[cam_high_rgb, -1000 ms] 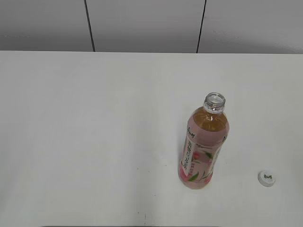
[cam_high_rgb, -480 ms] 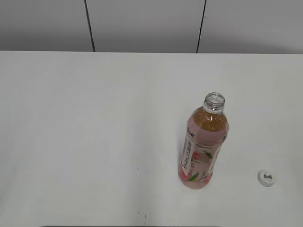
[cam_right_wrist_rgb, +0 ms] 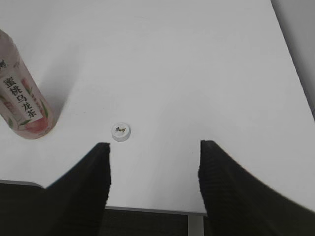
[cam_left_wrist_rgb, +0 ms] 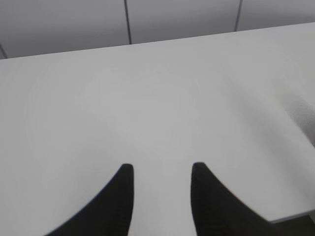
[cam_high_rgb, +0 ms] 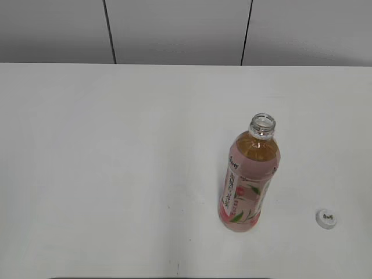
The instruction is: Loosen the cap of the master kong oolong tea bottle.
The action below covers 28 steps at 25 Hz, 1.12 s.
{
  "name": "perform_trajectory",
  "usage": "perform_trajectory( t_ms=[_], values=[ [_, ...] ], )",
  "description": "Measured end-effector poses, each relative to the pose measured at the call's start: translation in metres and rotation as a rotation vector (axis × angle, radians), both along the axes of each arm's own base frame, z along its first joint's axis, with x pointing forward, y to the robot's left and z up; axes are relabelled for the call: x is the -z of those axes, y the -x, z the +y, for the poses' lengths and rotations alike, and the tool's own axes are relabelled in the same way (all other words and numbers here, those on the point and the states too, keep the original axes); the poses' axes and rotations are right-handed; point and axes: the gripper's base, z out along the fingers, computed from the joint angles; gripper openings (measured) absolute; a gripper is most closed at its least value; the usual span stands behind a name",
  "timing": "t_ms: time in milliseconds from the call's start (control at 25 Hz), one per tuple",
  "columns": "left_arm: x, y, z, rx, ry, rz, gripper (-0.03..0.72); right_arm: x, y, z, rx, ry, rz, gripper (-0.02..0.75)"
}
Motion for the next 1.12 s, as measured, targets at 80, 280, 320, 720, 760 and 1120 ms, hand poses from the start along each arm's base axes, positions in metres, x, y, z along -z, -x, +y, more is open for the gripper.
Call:
perform_trajectory(
  t_ms=[80,280,320,720,760,1120],
  values=[
    [0.0000,0.0000,-0.0005,-0.042,0.000,0.000,0.242,0.0000,0.0001,0.0002,0.025,0.000,0.000,0.435],
    [0.0000,0.0000,-0.0009,-0.070,0.000,0.000,0.242,-0.0001,0.0001,0.0003,0.034,0.000,-0.001,0.435],
    [0.0000,0.0000,-0.0009,-0.071,0.000,0.000,0.242,-0.0001,0.0001,0.0003,0.034,0.000,-0.001,0.435],
    [0.0000,0.0000,-0.0009,-0.073,0.000,0.000,0.242,-0.0002,0.0001,0.0003,0.034,0.000,-0.002,0.435],
    [0.0000,0.0000,-0.0009,-0.073,0.000,0.000,0.242,-0.0002,0.0001,0.0003,0.034,0.000,-0.002,0.435],
    [0.0000,0.0000,-0.0009,-0.073,0.000,0.000,0.241,-0.0004,0.0000,0.0003,0.034,0.000,-0.004,0.435]
  ],
)
